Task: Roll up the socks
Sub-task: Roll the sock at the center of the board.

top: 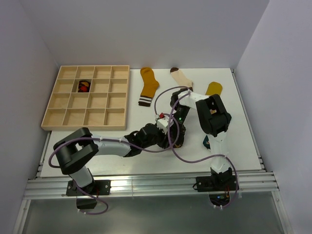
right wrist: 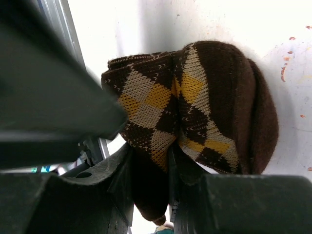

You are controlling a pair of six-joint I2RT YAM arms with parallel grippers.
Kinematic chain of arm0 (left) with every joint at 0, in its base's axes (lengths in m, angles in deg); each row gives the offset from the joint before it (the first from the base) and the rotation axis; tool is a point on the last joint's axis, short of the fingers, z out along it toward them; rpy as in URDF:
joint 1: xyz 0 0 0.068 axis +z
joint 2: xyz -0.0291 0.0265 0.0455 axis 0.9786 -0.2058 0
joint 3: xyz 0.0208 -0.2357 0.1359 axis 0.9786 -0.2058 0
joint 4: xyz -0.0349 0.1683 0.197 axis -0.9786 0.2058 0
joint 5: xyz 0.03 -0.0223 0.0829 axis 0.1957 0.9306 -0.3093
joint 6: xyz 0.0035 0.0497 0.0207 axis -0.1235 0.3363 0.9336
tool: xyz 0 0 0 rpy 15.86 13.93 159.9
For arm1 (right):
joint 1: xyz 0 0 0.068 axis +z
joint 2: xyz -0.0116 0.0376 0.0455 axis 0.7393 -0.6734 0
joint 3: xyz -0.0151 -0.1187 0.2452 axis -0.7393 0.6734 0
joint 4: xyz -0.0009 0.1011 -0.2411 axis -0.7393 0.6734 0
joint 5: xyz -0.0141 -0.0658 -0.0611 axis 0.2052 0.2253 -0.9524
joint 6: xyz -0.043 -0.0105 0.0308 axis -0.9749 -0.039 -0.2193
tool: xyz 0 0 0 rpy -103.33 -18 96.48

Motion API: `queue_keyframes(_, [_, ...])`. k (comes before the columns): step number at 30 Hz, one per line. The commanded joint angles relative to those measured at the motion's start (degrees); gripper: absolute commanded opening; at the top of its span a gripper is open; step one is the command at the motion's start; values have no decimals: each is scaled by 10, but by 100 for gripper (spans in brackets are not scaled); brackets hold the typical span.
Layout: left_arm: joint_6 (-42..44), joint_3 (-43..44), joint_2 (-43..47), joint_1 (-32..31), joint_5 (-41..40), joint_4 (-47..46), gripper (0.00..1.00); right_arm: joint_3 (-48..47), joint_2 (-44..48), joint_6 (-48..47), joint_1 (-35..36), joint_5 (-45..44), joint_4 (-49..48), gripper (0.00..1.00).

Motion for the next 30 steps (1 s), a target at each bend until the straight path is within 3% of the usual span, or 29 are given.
queue_keyframes(1, [26, 22, -23, -2, 35, 5, 53, -15, -23, 2, -4, -25, 0, 25])
queue_keyframes(11, [-22, 31, -94, 10, 104, -34, 49, -13, -21, 22, -6, -20, -20, 25])
queue_keyframes(13, [-49, 26, -109, 21, 124, -54, 38, -5, -15, 34, -7, -18, -38, 27])
queue_keyframes(20, [-132, -7, -146, 41, 190, -114, 0, 39, 44, 90, -16, 8, -123, 49])
queue_keyframes(25, [-183, -29, -164, 56, 223, -142, 0, 75, 117, 129, -63, 57, -190, 59])
queue_keyframes(30, [-219, -32, -181, 77, 256, -133, 0, 125, 219, 130, -127, 90, -251, 63])
